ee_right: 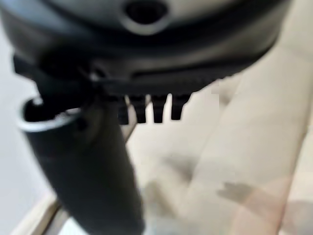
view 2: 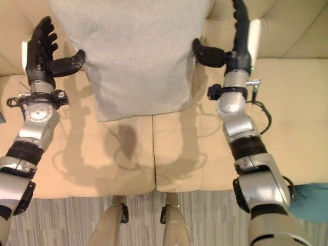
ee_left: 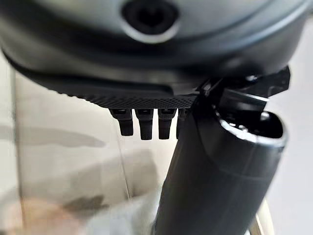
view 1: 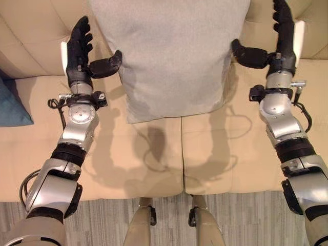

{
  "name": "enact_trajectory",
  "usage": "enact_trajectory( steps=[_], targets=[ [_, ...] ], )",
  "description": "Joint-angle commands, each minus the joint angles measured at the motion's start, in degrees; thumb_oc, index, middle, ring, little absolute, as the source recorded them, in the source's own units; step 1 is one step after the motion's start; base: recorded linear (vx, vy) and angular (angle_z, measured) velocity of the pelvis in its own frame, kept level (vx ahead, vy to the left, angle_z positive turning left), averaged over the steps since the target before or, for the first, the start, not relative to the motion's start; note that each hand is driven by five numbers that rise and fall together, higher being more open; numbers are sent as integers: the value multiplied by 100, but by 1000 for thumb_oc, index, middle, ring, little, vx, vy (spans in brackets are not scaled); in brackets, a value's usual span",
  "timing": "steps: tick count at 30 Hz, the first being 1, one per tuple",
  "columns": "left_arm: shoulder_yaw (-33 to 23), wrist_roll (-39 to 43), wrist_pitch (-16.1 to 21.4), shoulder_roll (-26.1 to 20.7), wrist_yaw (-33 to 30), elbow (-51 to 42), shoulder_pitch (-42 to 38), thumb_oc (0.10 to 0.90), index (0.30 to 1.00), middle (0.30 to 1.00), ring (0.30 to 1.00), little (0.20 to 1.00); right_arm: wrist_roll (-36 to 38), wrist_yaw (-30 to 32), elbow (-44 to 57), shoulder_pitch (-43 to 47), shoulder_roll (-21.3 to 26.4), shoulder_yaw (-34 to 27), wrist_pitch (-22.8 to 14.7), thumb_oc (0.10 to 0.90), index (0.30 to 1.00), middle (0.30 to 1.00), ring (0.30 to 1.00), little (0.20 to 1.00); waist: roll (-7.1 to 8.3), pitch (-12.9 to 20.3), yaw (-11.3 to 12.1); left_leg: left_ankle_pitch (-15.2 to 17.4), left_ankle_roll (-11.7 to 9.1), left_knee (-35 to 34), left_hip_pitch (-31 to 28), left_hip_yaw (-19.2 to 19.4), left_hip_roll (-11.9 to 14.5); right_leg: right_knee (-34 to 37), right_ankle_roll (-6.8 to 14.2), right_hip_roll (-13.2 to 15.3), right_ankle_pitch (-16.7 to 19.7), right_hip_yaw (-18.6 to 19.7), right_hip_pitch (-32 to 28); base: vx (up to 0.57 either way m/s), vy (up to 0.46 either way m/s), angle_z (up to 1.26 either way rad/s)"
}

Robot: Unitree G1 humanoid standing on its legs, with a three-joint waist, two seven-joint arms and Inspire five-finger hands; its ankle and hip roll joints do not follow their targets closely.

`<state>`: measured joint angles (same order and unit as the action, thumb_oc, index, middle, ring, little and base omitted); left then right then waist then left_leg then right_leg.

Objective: Pick up all the scattered cushions and arrange them neatly on the sofa.

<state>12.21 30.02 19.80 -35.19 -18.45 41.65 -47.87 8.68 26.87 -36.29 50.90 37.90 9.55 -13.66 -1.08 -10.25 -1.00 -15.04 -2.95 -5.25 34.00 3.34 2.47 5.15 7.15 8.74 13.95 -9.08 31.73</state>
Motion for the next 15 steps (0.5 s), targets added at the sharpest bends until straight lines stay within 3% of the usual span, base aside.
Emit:
enact_trajectory(
  steps=[1,4,8,10,11,15],
  targets=[
    [-814,451,499,-266,60,-217,1030,800,900,900,900,900,379,25,373,-851,439,-670,-536,800,900,900,900,900,34,816,125,774,-488,25,-214,48,69,-15,353,71,-570,-180,-139,21,-41,9],
    [-1110,490,484,-114,138,-562,1668,800,900,900,900,900,364,-112,619,-1404,394,-915,-533,800,900,900,900,900,51,876,130,792,-487,25,-289,31,82,-15,338,61,-601,-193,-228,14,-46,6],
    [-1612,204,379,539,454,-1305,3348,800,900,900,900,900,206,-628,1224,-3038,-44,-1426,-482,800,900,900,900,900,90,881,172,788,-490,25,-487,6,140,-15,288,24,-677,-253,-498,-15,-68,6],
    [-1670,154,322,690,536,-1333,3632,800,900,900,900,900,125,-705,1335,-3345,-135,-1531,-444,800,900,900,900,900,90,875,173,788,-494,25,-545,-6,155,-15,279,17,-702,-279,-573,-15,-85,14],
    [-1786,-55,130,1088,772,-1245,4381,800,900,900,900,900,-35,-892,1522,-4126,-558,-1758,-410,800,900,900,900,900,99,809,185,780,-507,25,-769,-50,220,-15,247,-5,-789,-339,-863,-13,-124,29],
    [-1659,-490,-207,1433,1164,-844,5333,800,900,900,900,900,-296,-1132,1558,-4915,-993,-1838,-358,800,900,900,900,900,87,702,228,749,-544,25,-1180,-64,349,-15,218,-73,-912,-446,-1369,-18,-112,18]
  ],
)
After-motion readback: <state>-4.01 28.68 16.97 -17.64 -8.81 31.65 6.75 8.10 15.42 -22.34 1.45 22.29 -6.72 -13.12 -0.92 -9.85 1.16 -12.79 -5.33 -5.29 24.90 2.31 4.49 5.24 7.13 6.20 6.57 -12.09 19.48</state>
